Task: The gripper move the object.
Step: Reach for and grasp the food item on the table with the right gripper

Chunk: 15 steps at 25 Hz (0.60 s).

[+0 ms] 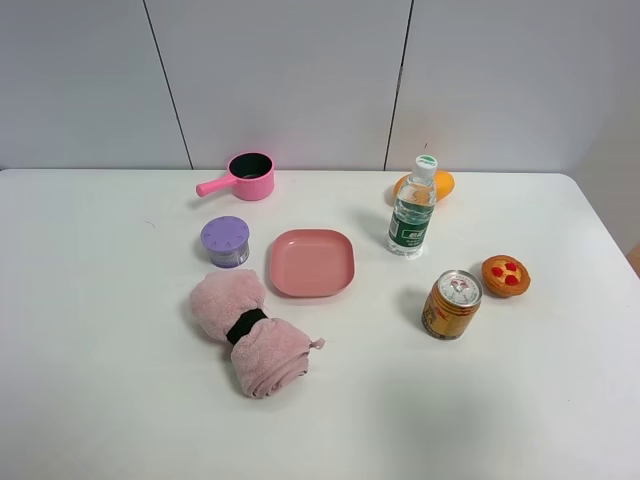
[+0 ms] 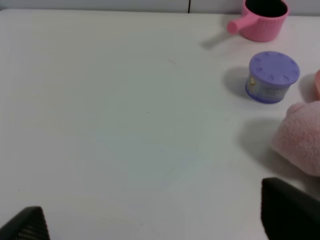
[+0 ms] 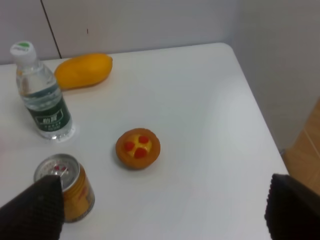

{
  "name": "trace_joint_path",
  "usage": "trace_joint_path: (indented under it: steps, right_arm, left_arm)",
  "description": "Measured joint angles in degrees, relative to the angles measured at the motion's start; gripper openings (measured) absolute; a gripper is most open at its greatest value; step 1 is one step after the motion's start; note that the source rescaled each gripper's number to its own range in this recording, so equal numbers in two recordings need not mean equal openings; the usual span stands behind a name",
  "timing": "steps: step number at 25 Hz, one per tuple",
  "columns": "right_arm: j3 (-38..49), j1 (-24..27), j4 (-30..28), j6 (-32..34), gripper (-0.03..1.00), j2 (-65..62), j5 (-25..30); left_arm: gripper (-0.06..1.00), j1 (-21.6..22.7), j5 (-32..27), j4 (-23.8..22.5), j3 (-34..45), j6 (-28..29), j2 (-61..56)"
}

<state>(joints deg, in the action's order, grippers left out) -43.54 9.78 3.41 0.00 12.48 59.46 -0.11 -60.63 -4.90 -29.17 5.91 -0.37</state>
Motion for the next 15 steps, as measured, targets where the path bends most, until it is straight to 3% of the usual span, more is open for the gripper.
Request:
trace_joint_path:
  steps: [8,15]
  right_arm:
    - [-10.4,0.0,-0.5,-0.8,0.75,24.8,-0.4]
    - [-11.5,0.0,-2.7,-1.3,0.75,41.7,-3.6]
  left_arm:
    - [1.00,0.0,0.0,0.0,0.0,0.0,0.0]
    - [1.00,0.0,0.0,0.0,0.0,0.0,0.0]
